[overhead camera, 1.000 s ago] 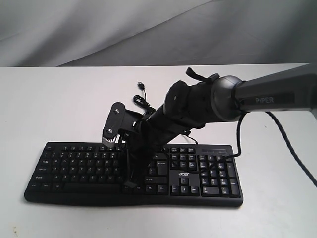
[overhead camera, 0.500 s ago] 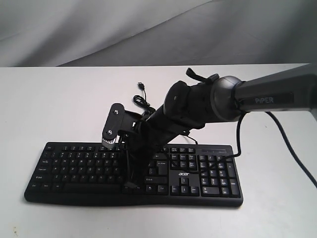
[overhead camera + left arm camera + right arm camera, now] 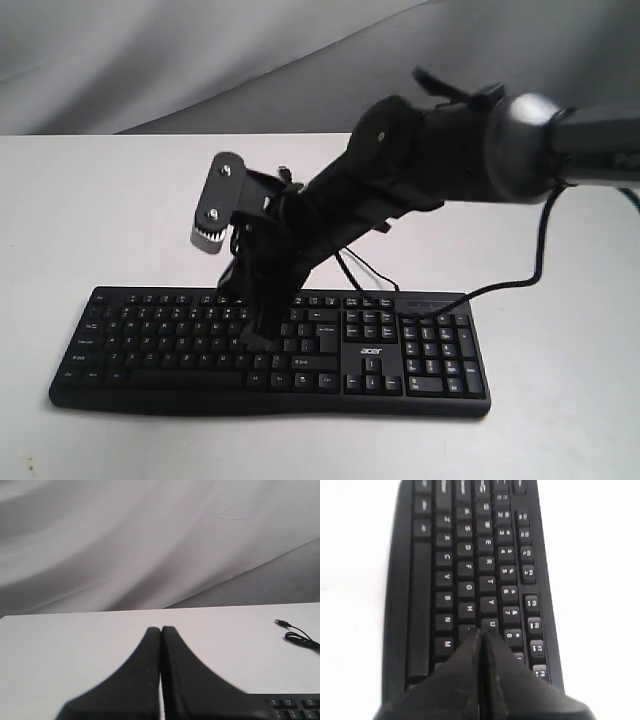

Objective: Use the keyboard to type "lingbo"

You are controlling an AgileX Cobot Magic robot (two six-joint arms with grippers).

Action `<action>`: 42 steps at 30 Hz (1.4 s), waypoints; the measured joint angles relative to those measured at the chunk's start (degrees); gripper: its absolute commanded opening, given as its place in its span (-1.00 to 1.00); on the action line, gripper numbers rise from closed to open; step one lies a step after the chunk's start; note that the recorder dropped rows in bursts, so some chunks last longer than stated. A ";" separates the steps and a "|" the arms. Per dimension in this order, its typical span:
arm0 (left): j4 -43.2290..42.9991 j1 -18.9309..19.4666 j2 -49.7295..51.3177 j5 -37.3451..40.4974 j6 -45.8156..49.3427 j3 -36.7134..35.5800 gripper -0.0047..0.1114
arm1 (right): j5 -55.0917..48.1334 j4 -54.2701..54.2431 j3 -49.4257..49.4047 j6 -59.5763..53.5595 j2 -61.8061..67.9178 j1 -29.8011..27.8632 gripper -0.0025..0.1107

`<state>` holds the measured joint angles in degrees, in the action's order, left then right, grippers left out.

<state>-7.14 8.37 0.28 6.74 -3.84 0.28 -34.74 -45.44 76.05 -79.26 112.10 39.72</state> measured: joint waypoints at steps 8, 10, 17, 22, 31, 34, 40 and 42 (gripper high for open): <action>0.00 0.00 0.00 0.00 0.00 0.00 -0.91 | 3.16 7.88 -2.72 20.67 -33.73 0.00 -0.96; 0.00 0.00 0.00 0.00 0.00 0.00 -0.91 | 10.08 6.15 -8.15 21.18 -42.17 0.00 -0.96; 0.00 0.00 0.00 0.00 0.00 0.00 -0.91 | 19.46 4.81 -22.25 21.44 -57.23 0.00 -0.96; 0.00 0.00 0.00 0.00 0.00 0.00 -0.91 | 21.30 4.81 -29.02 21.44 -65.88 0.00 -0.96; 0.00 0.00 0.00 0.00 0.00 0.00 -0.91 | 26.04 3.01 -30.51 24.04 -77.51 0.00 -0.96; 0.00 0.00 0.00 0.00 0.00 0.00 -0.91 | 30.64 2.90 -31.23 28.78 -81.16 0.00 -0.96; 0.00 0.00 0.00 0.00 0.00 0.00 -0.91 | 32.62 9.95 -36.61 40.64 -87.74 0.00 -0.96; 0.00 0.00 0.00 0.00 0.00 0.00 -0.91 | 32.73 13.82 -39.12 46.27 -89.33 -0.71 -0.96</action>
<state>-7.14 8.37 0.28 6.74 -3.84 0.28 -2.02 -31.62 36.93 -33.00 22.77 39.01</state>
